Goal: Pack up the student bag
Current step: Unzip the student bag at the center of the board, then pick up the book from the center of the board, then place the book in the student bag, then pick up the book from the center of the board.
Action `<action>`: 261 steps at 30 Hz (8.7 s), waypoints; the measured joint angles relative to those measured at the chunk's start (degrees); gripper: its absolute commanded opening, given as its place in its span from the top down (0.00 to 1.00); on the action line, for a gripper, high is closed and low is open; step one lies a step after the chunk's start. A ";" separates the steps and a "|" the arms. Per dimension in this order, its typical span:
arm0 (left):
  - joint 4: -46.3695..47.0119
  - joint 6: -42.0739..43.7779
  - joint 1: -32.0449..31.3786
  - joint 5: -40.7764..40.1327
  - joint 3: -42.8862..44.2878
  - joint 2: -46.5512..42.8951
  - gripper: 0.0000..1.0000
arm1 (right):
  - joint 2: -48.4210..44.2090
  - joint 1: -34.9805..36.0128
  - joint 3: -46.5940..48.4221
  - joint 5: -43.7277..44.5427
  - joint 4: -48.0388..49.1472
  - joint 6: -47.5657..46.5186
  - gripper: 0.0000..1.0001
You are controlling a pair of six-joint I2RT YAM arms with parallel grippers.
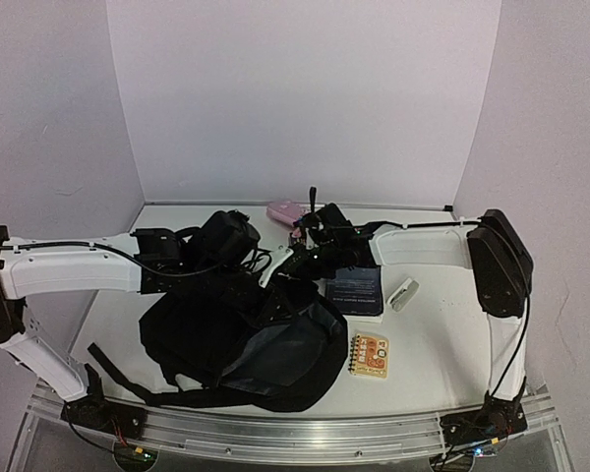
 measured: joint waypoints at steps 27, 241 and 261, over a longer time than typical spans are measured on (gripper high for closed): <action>4.35 -27.77 32.31 -7.66 -23.00 -9.71 1.00 | -18.63 -19.54 -20.98 0.86 7.54 8.94 0.07; 3.56 -30.14 36.04 -9.55 -31.22 -21.82 1.00 | 10.60 -29.14 7.48 -16.01 -0.02 -7.61 0.39; 3.37 -30.35 36.04 -10.32 -31.52 -20.85 1.00 | 19.72 -30.70 16.40 -26.05 -0.98 -6.18 0.58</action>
